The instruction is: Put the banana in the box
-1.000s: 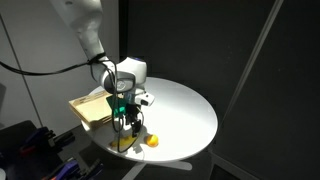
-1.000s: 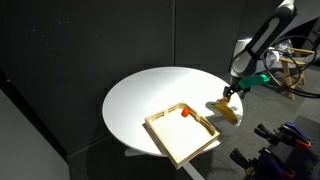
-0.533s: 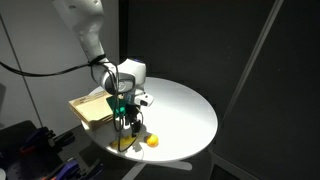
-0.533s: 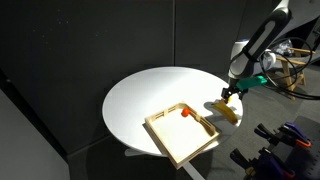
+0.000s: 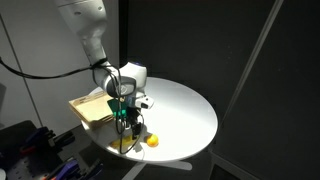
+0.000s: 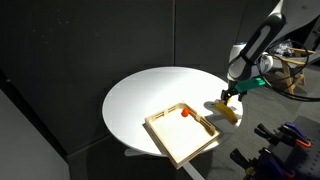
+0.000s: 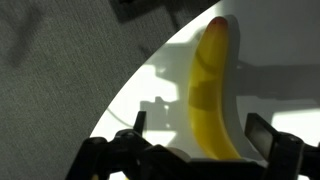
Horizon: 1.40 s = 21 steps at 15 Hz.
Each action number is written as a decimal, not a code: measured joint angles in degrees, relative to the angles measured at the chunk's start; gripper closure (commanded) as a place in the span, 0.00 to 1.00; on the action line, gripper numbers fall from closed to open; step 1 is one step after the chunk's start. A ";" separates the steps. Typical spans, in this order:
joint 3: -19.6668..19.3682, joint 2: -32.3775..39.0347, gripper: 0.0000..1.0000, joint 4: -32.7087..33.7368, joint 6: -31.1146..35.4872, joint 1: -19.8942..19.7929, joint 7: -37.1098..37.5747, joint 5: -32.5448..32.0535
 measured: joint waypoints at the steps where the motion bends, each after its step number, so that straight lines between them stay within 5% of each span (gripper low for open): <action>1: -0.01 0.39 0.00 0.16 0.23 0.00 0.00 0.00; 20: -0.64 6.45 0.00 3.78 1.25 0.00 0.00 0.00; 21: -0.65 6.55 0.07 3.84 1.25 0.00 0.00 0.00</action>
